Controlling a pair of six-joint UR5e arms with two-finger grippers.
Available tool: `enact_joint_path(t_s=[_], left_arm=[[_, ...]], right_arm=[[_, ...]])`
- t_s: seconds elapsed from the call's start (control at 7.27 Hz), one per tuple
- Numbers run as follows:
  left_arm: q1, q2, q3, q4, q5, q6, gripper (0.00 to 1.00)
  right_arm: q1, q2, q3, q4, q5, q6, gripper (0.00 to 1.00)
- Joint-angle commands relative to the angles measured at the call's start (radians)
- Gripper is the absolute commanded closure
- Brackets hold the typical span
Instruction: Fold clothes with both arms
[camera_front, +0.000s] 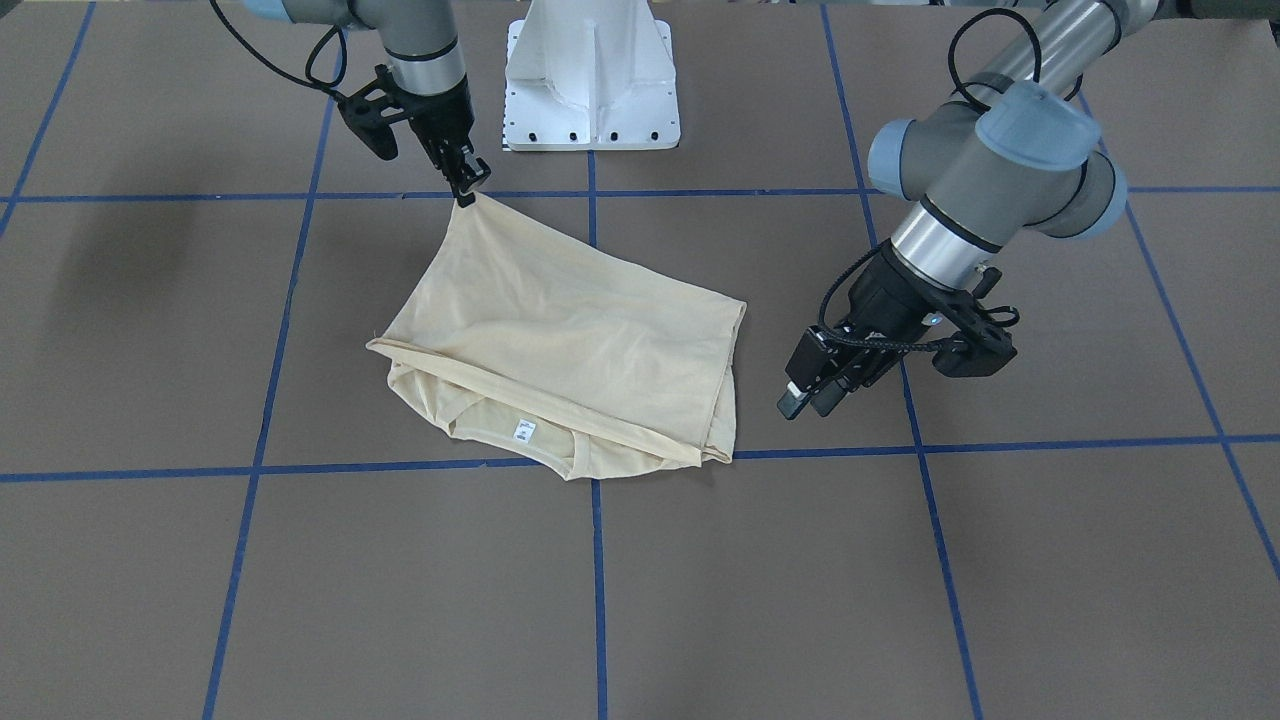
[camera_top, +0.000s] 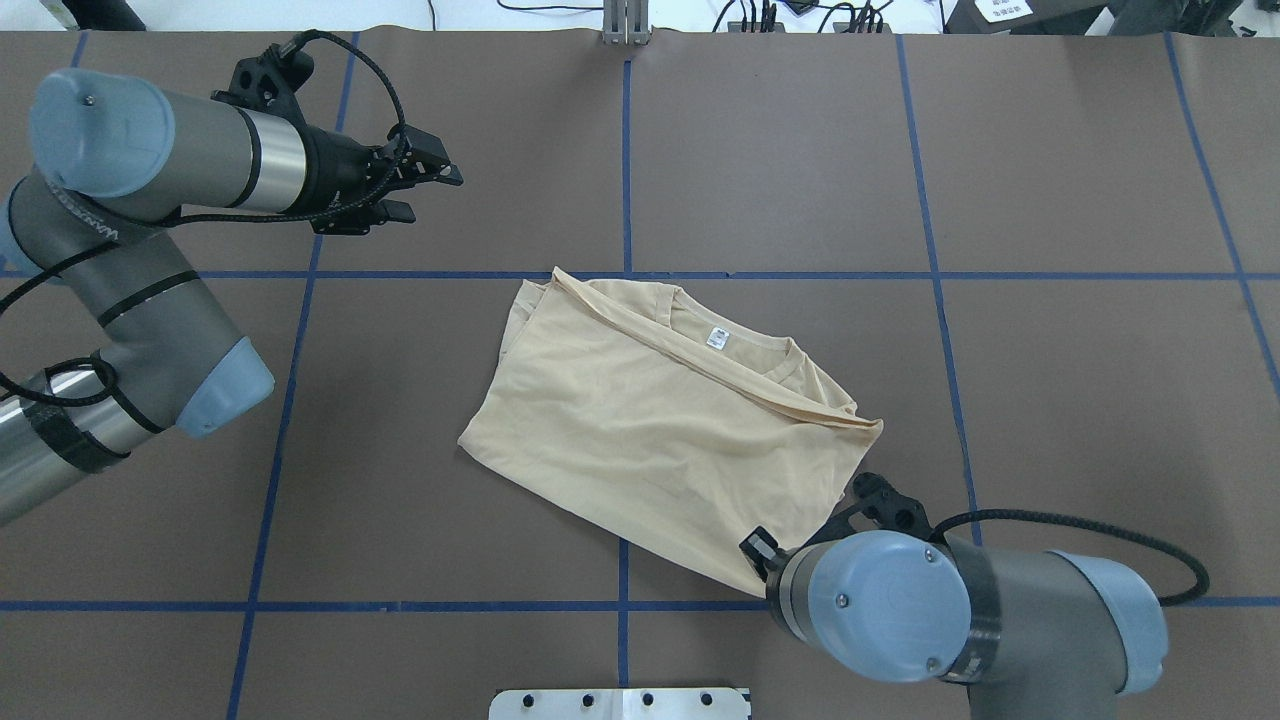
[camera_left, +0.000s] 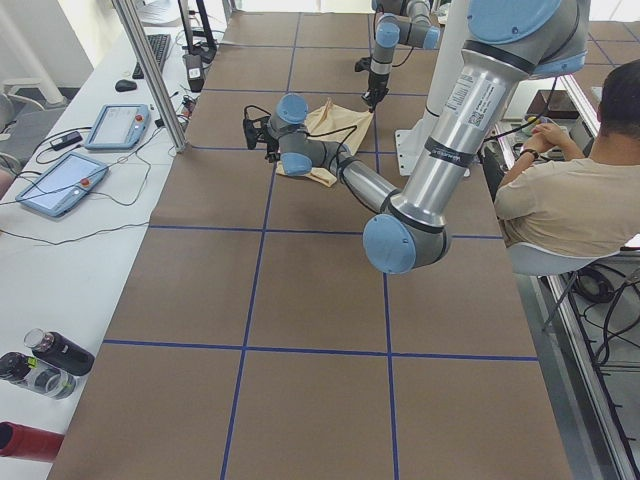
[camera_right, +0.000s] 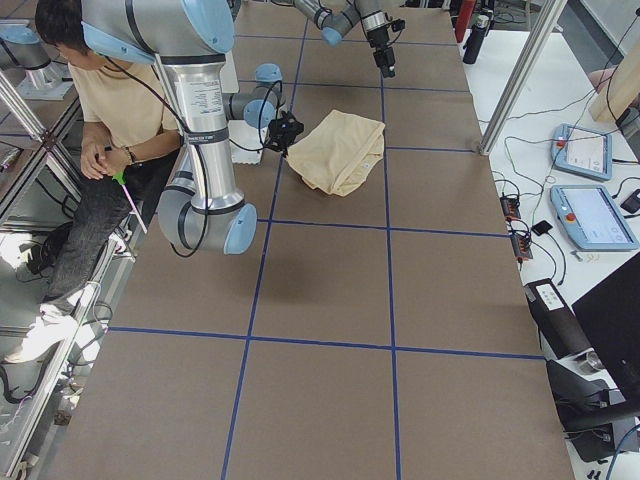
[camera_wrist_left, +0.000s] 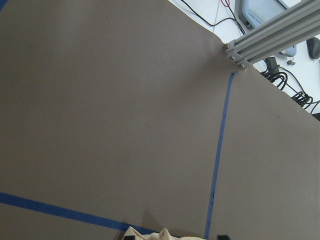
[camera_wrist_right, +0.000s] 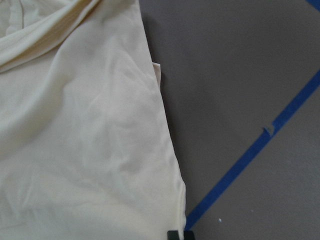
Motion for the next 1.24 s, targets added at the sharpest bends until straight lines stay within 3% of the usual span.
enact_joint_path(t_s=[0.0, 0.14, 0.28, 0.41, 0.69, 0.83, 1.1], left_arm=[[0.036, 0.071, -0.073, 0.011, 0.009, -0.023, 0.02], [0.066, 0.105, -0.107, 0.014, 0.004, -0.015, 0.1], [0.105, 0.127, -0.13, 0.013, 0.006, -0.012, 0.02], [0.144, 0.153, -0.159, 0.014, 0.017, -0.023, 0.01], [0.195, 0.181, -0.198, 0.127, 0.021, -0.026, 0.02], [0.246, 0.175, -0.217, 0.207, 0.044, -0.026, 0.14], [0.351, 0.172, -0.199, 0.222, 0.128, -0.053, 0.28]], right_arm=[[-0.087, 0.002, 0.01, -0.026, -0.009, 0.055, 0.75], [-0.103, -0.001, 0.01, -0.026, -0.009, 0.063, 0.7], [-0.11, -0.007, 0.01, -0.026, -0.009, 0.064, 0.13], [-0.098, -0.004, 0.016, -0.026, -0.01, 0.064, 0.0], [0.033, 0.003, 0.065, -0.026, 0.002, 0.046, 0.0], [0.104, 0.029, 0.056, -0.026, 0.004, 0.006, 0.0], [0.257, 0.059, 0.023, -0.018, 0.045, -0.183, 0.0]])
